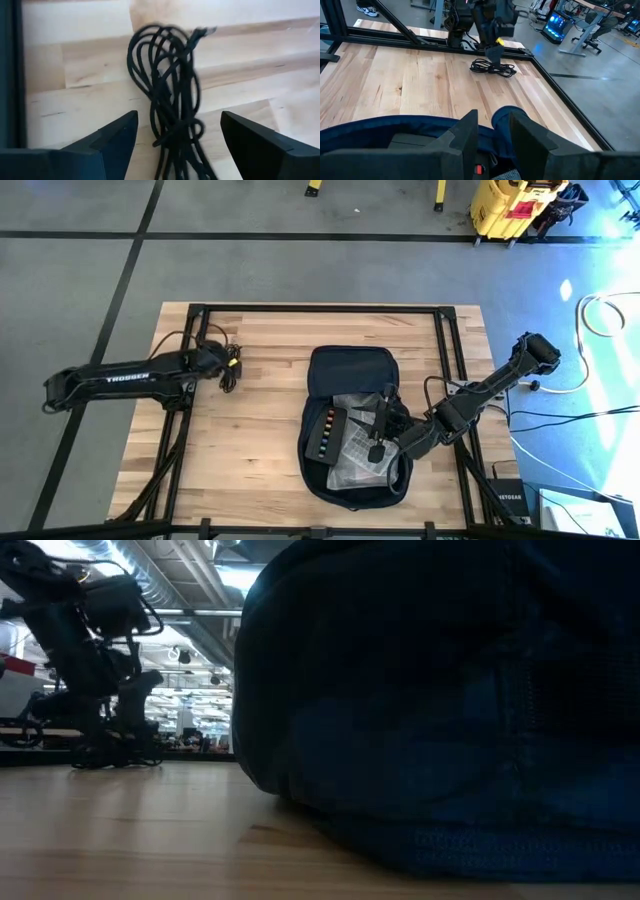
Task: Unpack backpack
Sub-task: Remove the black medicine organizer from the black backpack
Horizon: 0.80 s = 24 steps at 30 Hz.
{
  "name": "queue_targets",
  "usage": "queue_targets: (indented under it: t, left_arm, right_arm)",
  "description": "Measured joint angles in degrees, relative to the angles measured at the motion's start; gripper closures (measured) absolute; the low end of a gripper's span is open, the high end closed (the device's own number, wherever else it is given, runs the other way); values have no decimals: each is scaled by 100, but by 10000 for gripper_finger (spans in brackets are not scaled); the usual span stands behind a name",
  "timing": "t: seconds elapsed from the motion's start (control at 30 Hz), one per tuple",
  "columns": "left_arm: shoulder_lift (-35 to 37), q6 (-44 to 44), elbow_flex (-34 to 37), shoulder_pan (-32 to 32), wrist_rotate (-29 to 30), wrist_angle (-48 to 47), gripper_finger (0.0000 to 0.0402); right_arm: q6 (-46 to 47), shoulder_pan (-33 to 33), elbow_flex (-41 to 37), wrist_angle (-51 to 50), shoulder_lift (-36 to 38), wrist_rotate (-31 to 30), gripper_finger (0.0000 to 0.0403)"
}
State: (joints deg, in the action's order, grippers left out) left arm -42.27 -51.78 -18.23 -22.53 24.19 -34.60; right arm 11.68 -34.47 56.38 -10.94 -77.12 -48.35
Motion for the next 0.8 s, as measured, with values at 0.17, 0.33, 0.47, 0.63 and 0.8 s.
queue_targets:
  t: [0.17, 0.33, 0.47, 0.63, 0.8]
  left_arm:
    - [350, 170, -556, 212, -15, -44, 130]
    - [719, 621, -1203, 665, -37, 451, 130]
    - [893, 1420, -1386, 1246, -478, 1768, 130]
    - [475, 2295, -1393, 2241, -1235, 3447, 130]
    - [-803, 3299, -1389, 3290, -1303, 4437, 130]
  right_arm:
    - [0, -1, 0, 2, 0, -1, 308]
    - [0, -1, 0, 2, 0, -1, 308]
    - [0, 0, 0, 4, 0, -1, 308]
    - [74, -1, 0, 32, 0, 2, 308]
    - [456, -1, 2, 22, -25, 704, 308]
